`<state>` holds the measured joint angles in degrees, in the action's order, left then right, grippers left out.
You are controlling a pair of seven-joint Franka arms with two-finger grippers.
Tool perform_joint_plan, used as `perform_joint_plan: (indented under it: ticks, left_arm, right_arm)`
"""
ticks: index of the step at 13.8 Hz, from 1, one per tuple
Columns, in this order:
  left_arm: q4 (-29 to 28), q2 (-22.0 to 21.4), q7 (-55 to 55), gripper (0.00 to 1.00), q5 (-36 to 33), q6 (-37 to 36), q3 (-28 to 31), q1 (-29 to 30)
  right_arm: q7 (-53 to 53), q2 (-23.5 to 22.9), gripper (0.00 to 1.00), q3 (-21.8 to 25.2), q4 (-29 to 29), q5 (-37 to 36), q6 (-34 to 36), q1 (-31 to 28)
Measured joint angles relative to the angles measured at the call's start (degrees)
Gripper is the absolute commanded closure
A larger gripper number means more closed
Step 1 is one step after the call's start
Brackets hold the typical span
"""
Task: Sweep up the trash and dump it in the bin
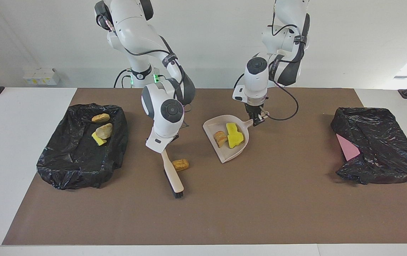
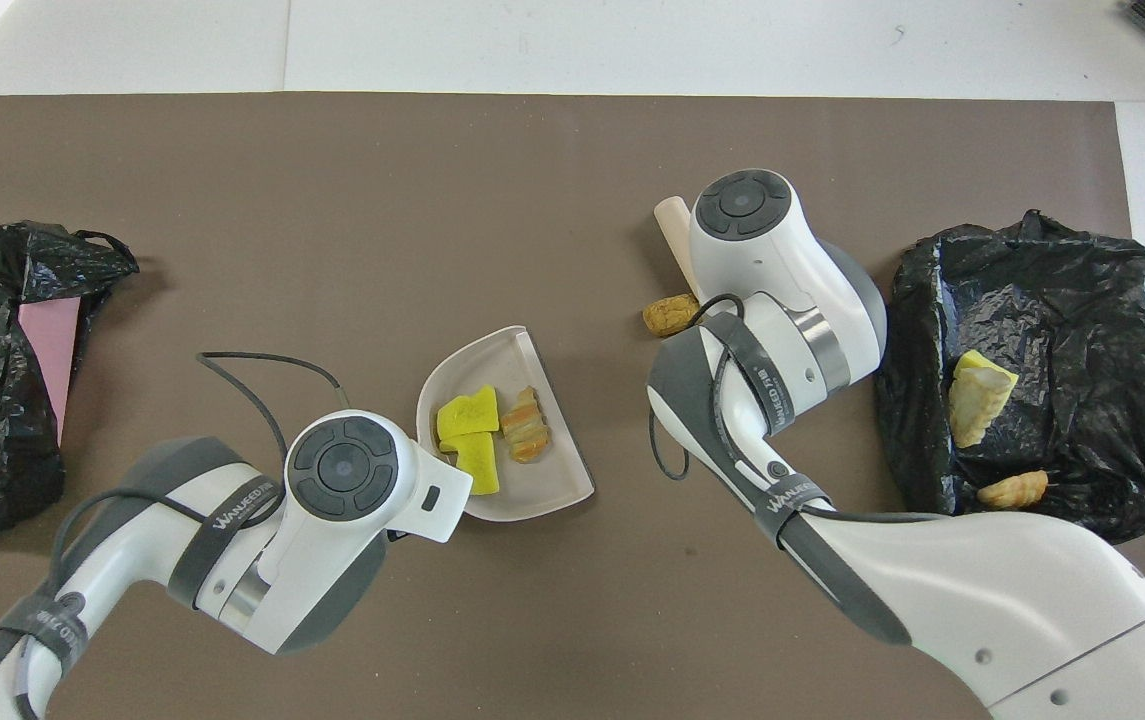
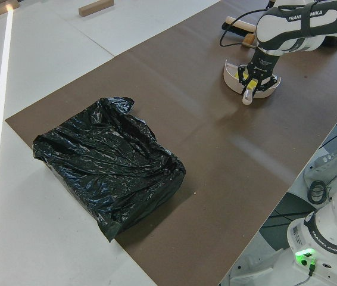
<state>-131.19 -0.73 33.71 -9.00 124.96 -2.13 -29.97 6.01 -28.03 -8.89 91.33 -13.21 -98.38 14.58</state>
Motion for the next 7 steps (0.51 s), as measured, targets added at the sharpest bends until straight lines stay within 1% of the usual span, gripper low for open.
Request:
perform_joint_plan:
  ticks: [3, 7]
  left_arm:
    - [0.0, 0.0, 0.0, 1.00, 0.0, 0.0, 0.0, 0.0]
    - [-0.1, 0.0, -0.1, 1.00, 0.0, 0.1, 0.0, 0.0]
  right_arm:
    - [0.3, 0.4, 1.00, -0.5, 0.0, 4.8, 3.6, 2.4]
    - [2.7, 2.4, 1.00, -0.8, 1.6, 10.6, 6.0, 9.3]
